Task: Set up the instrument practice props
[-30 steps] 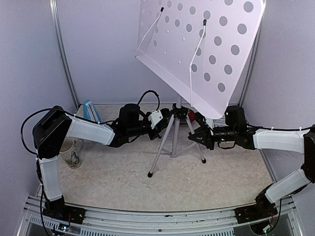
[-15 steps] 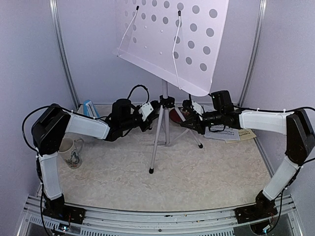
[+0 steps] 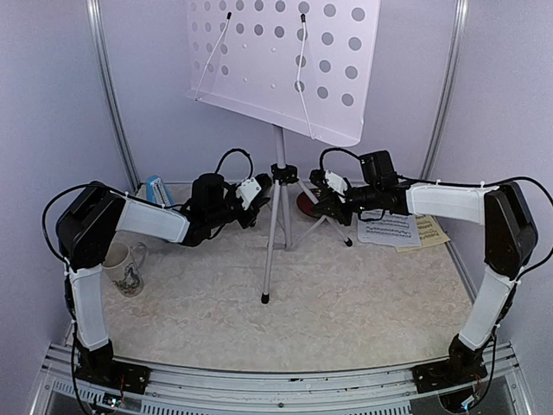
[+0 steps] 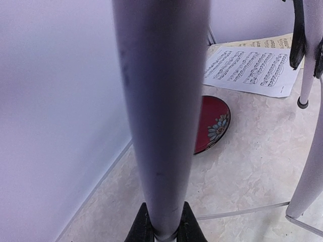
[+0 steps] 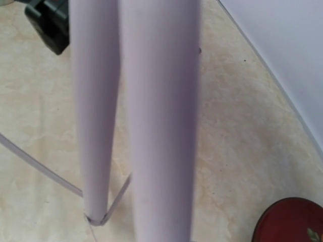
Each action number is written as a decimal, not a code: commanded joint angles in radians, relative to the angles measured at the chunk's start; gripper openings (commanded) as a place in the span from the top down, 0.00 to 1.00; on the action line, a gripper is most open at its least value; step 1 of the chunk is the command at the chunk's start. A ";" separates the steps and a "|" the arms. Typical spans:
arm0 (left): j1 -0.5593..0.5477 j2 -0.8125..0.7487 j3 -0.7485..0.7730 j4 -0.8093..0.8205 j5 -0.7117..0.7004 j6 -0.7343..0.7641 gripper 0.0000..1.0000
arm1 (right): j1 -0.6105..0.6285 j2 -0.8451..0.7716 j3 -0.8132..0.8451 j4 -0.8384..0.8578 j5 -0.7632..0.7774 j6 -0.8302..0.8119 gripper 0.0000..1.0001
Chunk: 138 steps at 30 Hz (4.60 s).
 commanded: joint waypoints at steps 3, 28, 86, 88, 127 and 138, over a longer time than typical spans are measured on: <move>0.069 0.000 -0.012 0.012 -0.164 0.033 1.00 | -0.061 0.015 0.047 0.072 0.128 -0.013 0.93; 0.004 -0.016 0.008 -0.072 -0.254 0.035 1.00 | -0.015 -0.052 -0.124 0.343 0.006 0.191 0.12; -0.245 -0.281 -0.533 0.064 0.055 -0.885 0.97 | -0.053 0.190 -0.105 0.356 0.168 0.105 0.95; -0.242 -0.292 -0.549 0.061 0.046 -0.890 1.00 | -0.054 0.184 -0.107 0.353 0.185 0.096 1.00; -0.482 -0.012 -0.462 0.267 -0.066 -1.176 1.00 | -0.153 0.176 0.095 0.167 0.480 -0.029 1.00; -0.515 0.014 -0.365 0.206 -0.106 -1.182 0.96 | -0.135 0.181 0.087 0.178 0.459 -0.043 0.92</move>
